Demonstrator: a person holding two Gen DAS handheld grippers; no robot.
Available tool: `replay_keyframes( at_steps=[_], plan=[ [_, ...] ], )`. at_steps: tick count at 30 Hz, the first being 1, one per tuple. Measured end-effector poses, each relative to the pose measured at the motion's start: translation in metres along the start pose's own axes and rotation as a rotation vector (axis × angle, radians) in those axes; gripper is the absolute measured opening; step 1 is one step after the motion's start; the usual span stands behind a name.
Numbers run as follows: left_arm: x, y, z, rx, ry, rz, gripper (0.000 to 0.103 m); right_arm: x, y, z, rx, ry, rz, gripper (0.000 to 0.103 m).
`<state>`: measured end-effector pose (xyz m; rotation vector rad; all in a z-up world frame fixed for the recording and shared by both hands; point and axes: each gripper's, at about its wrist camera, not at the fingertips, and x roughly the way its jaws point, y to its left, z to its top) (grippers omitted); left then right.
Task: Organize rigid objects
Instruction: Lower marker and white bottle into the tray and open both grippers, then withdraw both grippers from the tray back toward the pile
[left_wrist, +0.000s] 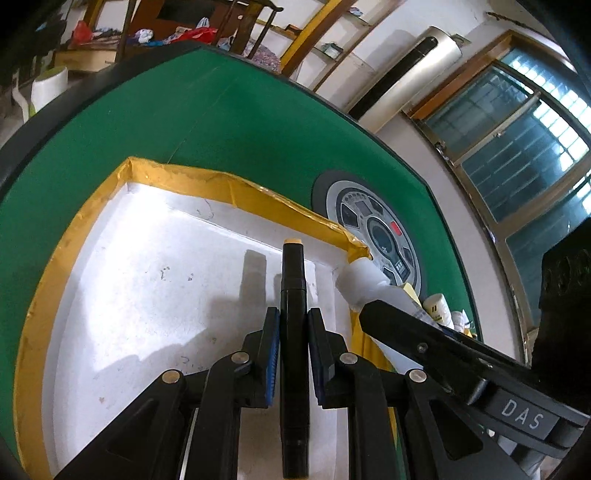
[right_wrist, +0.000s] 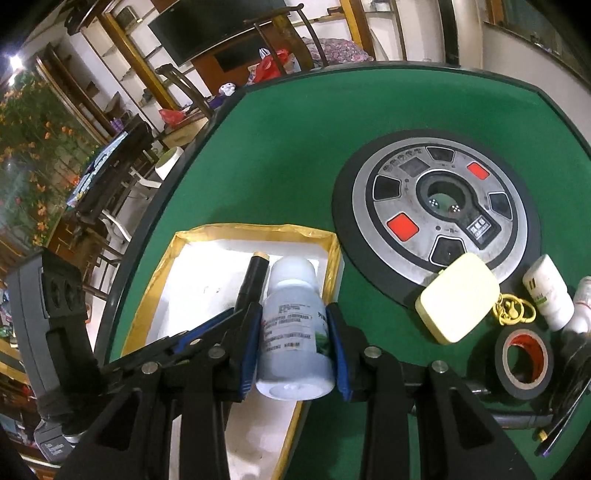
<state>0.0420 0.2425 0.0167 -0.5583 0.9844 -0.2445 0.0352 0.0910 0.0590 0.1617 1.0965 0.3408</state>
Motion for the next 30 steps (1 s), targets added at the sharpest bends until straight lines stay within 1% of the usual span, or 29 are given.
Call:
replay_keyframes(
  at_steps=[2, 6, 7, 8, 9, 10, 12, 16, 18, 20, 24, 26, 27, 28, 30],
  plan=[
    [0.001, 0.003, 0.000, -0.012, 0.007, 0.000, 0.018, 0.001, 0.001, 0.001, -0.005, 0.000, -0.007, 0.035],
    [-0.005, 0.008, 0.001, -0.046, -0.005, -0.001, 0.033, 0.006, 0.001, 0.003, 0.008, -0.005, -0.009, 0.036],
    [-0.008, 0.011, 0.000, -0.053, -0.012, 0.001, 0.036, 0.007, -0.001, 0.004, 0.017, -0.003, 0.001, 0.040],
    [-0.010, 0.014, 0.000, -0.062, -0.016, 0.000, 0.037, 0.009, -0.003, 0.004, 0.030, 0.002, 0.013, 0.046],
    [-0.013, 0.016, -0.001, -0.071, -0.019, -0.004, 0.041, 0.010, -0.005, 0.004, 0.048, 0.009, 0.021, 0.050],
    [-0.013, 0.018, -0.001, -0.080, -0.021, -0.006, 0.047, 0.011, -0.007, 0.003, 0.060, 0.010, 0.026, 0.057],
    [-0.017, 0.021, -0.003, -0.093, -0.026, -0.007, 0.052, 0.011, -0.010, 0.002, 0.072, 0.008, 0.034, 0.058],
    [-0.025, 0.024, -0.007, -0.108, -0.030, -0.011, 0.052, -0.003, -0.013, 0.000, 0.068, -0.030, 0.029, 0.058],
    [-0.030, 0.022, -0.010, -0.114, -0.037, -0.012, 0.052, -0.017, -0.016, -0.003, 0.047, -0.067, 0.016, 0.061],
    [-0.036, 0.016, -0.012, -0.108, -0.049, -0.014, 0.052, -0.031, -0.020, -0.008, 0.030, -0.103, -0.001, 0.068],
    [-0.051, -0.002, -0.017, -0.080, -0.076, -0.016, 0.052, -0.064, -0.041, -0.022, 0.019, -0.184, -0.038, 0.070],
    [-0.059, -0.016, -0.019, -0.059, -0.087, -0.018, 0.056, -0.082, -0.060, -0.031, 0.036, -0.225, -0.055, 0.070],
    [-0.062, -0.023, -0.021, -0.047, -0.092, -0.021, 0.062, -0.089, -0.069, -0.034, 0.045, -0.243, -0.062, 0.070],
    [-0.066, -0.034, -0.024, -0.029, -0.099, -0.030, 0.064, -0.096, -0.078, -0.038, 0.055, -0.260, -0.070, 0.071],
    [-0.072, -0.053, -0.030, 0.015, -0.101, -0.044, 0.065, -0.112, -0.099, -0.047, 0.080, -0.300, -0.096, 0.076]
  ],
)
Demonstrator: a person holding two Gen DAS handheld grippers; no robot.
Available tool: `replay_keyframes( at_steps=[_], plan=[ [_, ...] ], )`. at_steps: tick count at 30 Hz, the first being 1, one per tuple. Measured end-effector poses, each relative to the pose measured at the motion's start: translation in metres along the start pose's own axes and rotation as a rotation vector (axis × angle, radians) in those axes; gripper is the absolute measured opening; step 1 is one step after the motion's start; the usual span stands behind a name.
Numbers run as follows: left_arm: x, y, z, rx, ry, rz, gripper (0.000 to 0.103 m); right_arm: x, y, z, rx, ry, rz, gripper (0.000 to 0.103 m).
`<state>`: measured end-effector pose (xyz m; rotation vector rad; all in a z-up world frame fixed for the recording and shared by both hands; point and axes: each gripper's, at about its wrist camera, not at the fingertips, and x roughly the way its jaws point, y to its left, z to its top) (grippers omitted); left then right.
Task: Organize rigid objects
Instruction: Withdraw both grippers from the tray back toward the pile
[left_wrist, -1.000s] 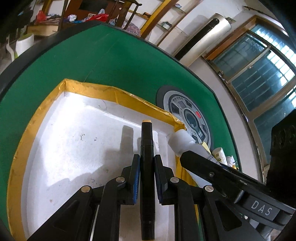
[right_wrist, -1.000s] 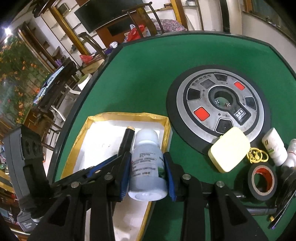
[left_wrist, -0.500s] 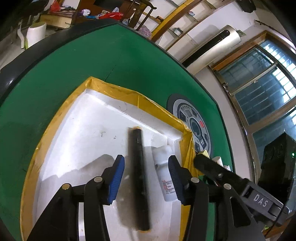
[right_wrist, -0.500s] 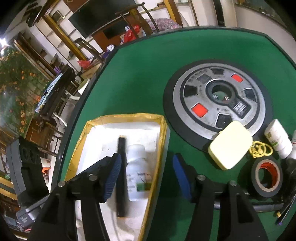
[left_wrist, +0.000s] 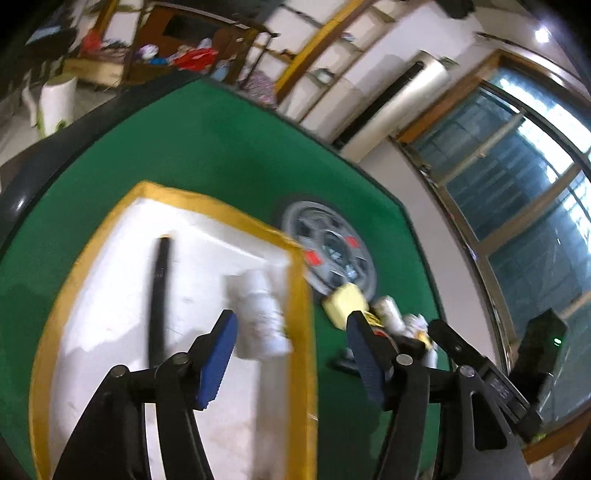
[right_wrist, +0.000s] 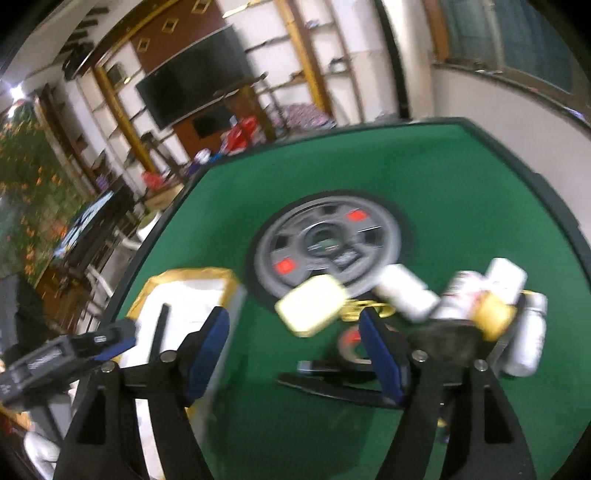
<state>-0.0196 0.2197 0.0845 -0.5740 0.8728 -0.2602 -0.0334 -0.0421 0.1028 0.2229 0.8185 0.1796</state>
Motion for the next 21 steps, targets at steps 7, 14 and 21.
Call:
replay_keyframes(
  at_steps=[7, 14, 21],
  plan=[
    [0.018, -0.069, -0.028, 0.142, 0.090, -0.027, 0.071, -0.027, -0.078, -0.011, 0.084, -0.090, -0.128, 0.079],
    [0.044, -0.094, -0.060, 0.206, 0.167, 0.008, 0.071, -0.039, -0.144, -0.026, 0.176, -0.144, -0.225, 0.079],
    [0.075, -0.106, -0.076, 0.233, 0.218, 0.079, 0.071, -0.035, -0.186, -0.044, 0.254, -0.154, -0.260, 0.079]
  ],
)
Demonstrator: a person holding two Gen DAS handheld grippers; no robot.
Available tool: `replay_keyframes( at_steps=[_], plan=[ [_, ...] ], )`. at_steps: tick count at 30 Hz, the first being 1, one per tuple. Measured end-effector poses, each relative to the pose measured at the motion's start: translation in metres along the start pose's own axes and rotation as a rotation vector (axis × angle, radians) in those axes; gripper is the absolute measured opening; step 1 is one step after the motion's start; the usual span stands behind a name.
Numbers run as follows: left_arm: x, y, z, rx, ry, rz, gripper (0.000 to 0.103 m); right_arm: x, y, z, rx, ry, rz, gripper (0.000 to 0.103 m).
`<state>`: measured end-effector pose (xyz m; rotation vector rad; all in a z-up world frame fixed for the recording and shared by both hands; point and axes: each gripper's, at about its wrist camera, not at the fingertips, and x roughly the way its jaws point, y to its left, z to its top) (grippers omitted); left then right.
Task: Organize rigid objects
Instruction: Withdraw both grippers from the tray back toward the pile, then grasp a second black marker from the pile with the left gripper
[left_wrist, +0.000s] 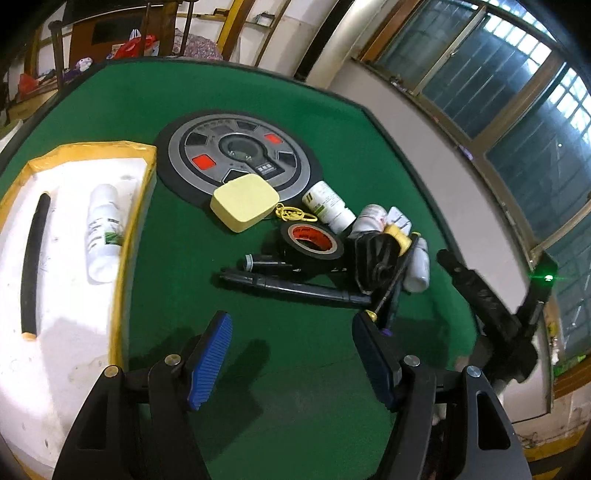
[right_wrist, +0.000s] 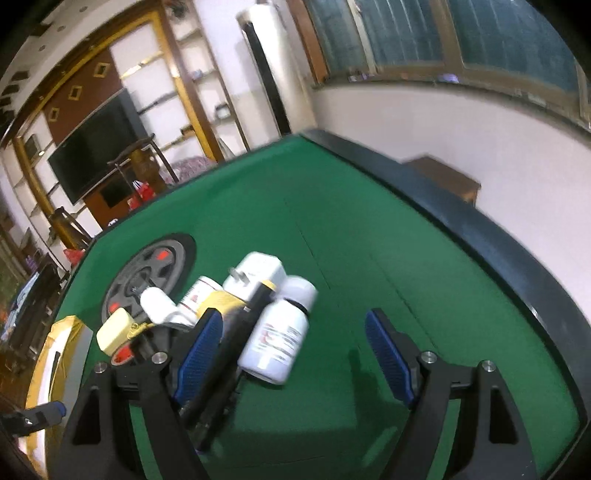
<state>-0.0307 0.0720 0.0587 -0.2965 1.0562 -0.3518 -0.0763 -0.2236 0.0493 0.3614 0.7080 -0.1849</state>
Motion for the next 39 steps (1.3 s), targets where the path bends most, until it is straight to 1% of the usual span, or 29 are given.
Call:
replay_keyframes(
  at_steps=[1, 3, 6, 9, 12, 15, 17, 20, 23, 25, 28, 30, 32, 33, 34, 35, 36, 38, 39],
  plan=[
    [0.004, -0.002, 0.001, -0.002, 0.001, 0.009, 0.071, 0.000, -0.004, 0.000, 0.022, -0.002, 0.018, 0.079],
    [0.011, -0.007, 0.005, 0.008, -0.004, 0.026, 0.071, -0.001, -0.006, 0.001, 0.031, -0.008, 0.019, 0.079],
    [0.026, -0.012, 0.009, 0.031, 0.004, 0.070, 0.071, 0.001, -0.007, 0.000, 0.034, 0.004, 0.034, 0.079],
    [0.048, -0.010, 0.020, 0.013, 0.031, 0.064, 0.071, 0.003, -0.006, -0.001, 0.027, 0.019, 0.041, 0.079],
    [0.053, -0.008, 0.031, -0.006, -0.013, 0.074, 0.071, 0.005, -0.005, -0.002, 0.019, 0.029, 0.038, 0.079],
    [0.056, -0.009, 0.037, 0.009, -0.037, 0.080, 0.071, 0.007, -0.005, -0.003, 0.023, 0.045, 0.035, 0.080],
    [0.058, -0.013, 0.034, 0.044, -0.039, 0.088, 0.071, 0.010, -0.005, -0.004, 0.031, 0.064, 0.041, 0.080],
    [0.060, -0.021, 0.030, 0.113, -0.037, 0.124, 0.071, 0.014, -0.007, -0.005, 0.045, 0.084, 0.045, 0.080],
    [0.061, -0.026, 0.028, 0.133, -0.033, 0.164, 0.071, 0.017, -0.004, -0.005, 0.044, 0.085, 0.039, 0.080],
    [0.064, -0.028, 0.030, 0.139, -0.026, 0.175, 0.071, 0.017, 0.001, -0.005, 0.036, 0.090, 0.034, 0.080],
    [0.073, -0.037, 0.035, 0.187, -0.010, 0.198, 0.071, 0.021, 0.005, -0.008, 0.018, 0.102, 0.025, 0.080],
    [0.077, -0.042, 0.037, 0.226, -0.028, 0.234, 0.073, 0.022, 0.007, -0.008, 0.011, 0.105, 0.022, 0.080],
    [0.086, -0.048, 0.035, 0.293, -0.032, 0.295, 0.079, 0.023, 0.009, -0.009, 0.007, 0.106, 0.021, 0.080],
    [0.094, -0.050, 0.029, 0.342, 0.008, 0.317, 0.079, 0.023, 0.009, -0.009, 0.006, 0.108, 0.020, 0.080],
    [0.095, -0.051, 0.025, 0.370, 0.024, 0.315, 0.079, 0.024, 0.008, -0.009, 0.005, 0.111, 0.020, 0.080],
    [0.092, -0.050, 0.022, 0.369, 0.033, 0.289, 0.079, 0.024, 0.008, -0.009, 0.006, 0.113, 0.021, 0.080],
    [0.088, -0.048, 0.017, 0.365, 0.075, 0.237, 0.078, 0.025, 0.008, -0.010, 0.008, 0.116, 0.024, 0.080],
    [0.081, -0.050, 0.006, 0.399, 0.123, 0.211, 0.077, 0.027, 0.008, -0.009, 0.012, 0.122, 0.029, 0.080],
    [0.073, -0.051, -0.004, 0.424, 0.153, 0.178, 0.074, 0.028, 0.008, -0.010, 0.015, 0.126, 0.033, 0.080]
  ],
)
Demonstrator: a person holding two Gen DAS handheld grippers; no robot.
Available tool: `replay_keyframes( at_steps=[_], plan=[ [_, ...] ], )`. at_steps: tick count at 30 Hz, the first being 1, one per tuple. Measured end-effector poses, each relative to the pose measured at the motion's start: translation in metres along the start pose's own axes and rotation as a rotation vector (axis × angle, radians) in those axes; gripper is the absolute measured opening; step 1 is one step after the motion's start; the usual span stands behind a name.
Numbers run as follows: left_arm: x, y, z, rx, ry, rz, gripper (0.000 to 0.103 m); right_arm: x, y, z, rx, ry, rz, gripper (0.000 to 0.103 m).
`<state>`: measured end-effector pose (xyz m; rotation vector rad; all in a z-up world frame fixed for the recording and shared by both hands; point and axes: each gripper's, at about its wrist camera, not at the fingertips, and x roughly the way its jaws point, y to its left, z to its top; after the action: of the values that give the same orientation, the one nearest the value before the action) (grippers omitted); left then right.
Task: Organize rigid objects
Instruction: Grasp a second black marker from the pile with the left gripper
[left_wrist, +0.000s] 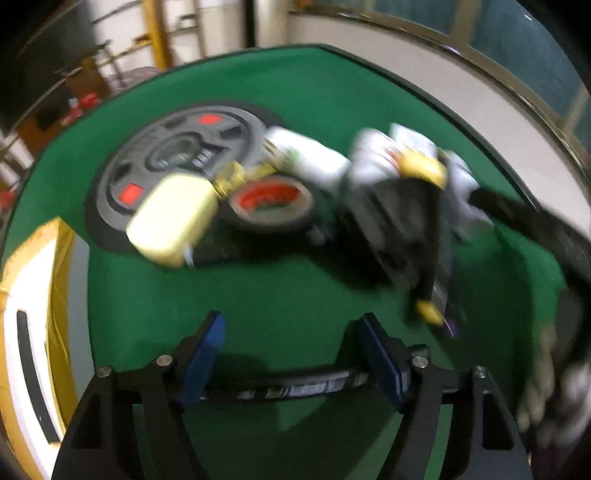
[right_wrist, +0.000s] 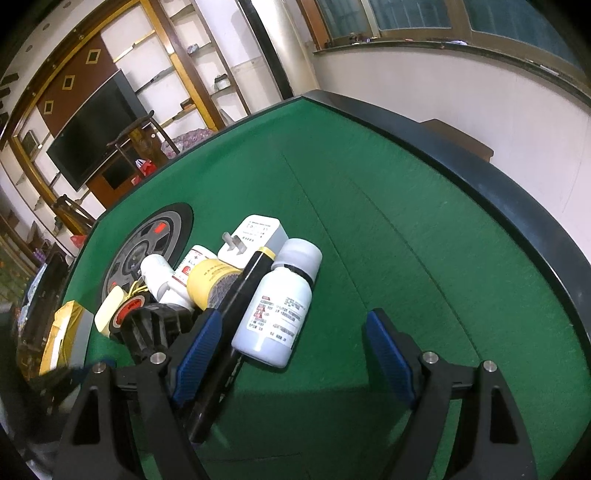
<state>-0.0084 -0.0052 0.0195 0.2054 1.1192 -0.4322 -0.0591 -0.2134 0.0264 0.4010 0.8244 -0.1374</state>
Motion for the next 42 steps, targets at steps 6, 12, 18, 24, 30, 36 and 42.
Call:
replay_keyframes(
  at_steps=[6, 12, 18, 24, 30, 36, 42],
  plan=[
    [-0.019, -0.009, -0.033, 0.049, 0.039, -0.136, 0.067, 0.004, 0.000, 0.000, 0.006, 0.019, 0.015, 0.080],
    [-0.050, 0.028, -0.051, -0.200, -0.025, -0.180, 0.067, 0.006, -0.001, 0.000, 0.014, 0.026, 0.016, 0.080],
    [-0.075, 0.046, -0.081, -0.376, -0.059, -0.123, 0.067, 0.007, -0.001, -0.001, 0.008, 0.030, 0.020, 0.084],
    [-0.060, 0.023, -0.083, -0.313, -0.010, -0.023, 0.072, 0.007, -0.003, -0.001, 0.010, 0.030, 0.023, 0.084],
    [-0.037, -0.010, -0.056, -0.127, -0.064, -0.063, 0.056, 0.006, -0.004, -0.002, 0.010, 0.030, 0.024, 0.084],
    [-0.036, -0.015, -0.053, -0.138, -0.056, -0.103, 0.046, 0.006, -0.005, -0.002, 0.011, 0.030, 0.026, 0.084],
    [-0.076, 0.001, -0.092, -0.279, -0.064, -0.139, 0.048, 0.003, -0.007, -0.002, 0.017, 0.033, 0.046, 0.086]
  ],
)
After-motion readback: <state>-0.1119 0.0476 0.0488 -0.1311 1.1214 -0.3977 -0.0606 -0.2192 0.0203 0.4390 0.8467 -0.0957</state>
